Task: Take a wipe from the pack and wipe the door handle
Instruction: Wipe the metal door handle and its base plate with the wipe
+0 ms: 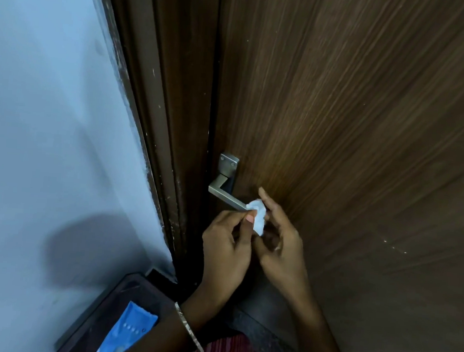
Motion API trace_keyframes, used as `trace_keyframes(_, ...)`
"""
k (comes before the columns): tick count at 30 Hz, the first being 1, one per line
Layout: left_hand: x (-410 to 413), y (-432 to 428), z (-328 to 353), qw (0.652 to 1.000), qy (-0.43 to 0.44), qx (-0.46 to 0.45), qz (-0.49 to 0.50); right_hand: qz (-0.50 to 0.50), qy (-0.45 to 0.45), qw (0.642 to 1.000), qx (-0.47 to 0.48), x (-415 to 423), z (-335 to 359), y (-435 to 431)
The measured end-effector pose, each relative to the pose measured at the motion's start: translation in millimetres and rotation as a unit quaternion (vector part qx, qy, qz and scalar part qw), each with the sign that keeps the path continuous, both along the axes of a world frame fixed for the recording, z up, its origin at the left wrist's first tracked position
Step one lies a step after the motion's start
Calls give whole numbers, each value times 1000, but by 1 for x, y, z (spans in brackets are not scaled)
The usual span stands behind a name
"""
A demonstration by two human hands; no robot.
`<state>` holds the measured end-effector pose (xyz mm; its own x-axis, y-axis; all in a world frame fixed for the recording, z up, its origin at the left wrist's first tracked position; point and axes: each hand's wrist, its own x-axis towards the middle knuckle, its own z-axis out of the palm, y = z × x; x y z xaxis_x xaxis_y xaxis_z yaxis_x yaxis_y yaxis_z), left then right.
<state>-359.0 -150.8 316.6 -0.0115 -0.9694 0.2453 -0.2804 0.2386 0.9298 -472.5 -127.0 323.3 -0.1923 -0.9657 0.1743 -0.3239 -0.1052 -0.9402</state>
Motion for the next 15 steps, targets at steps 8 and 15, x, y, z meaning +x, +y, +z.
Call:
trace_keyframes(8,50,-24,-3,978,176,92,56,-127,203,967,-87,-11,9,-18)
trace_keyframes(15,61,-46,-14,982,97,126,100,-97,339,934,-64,43,12,-54)
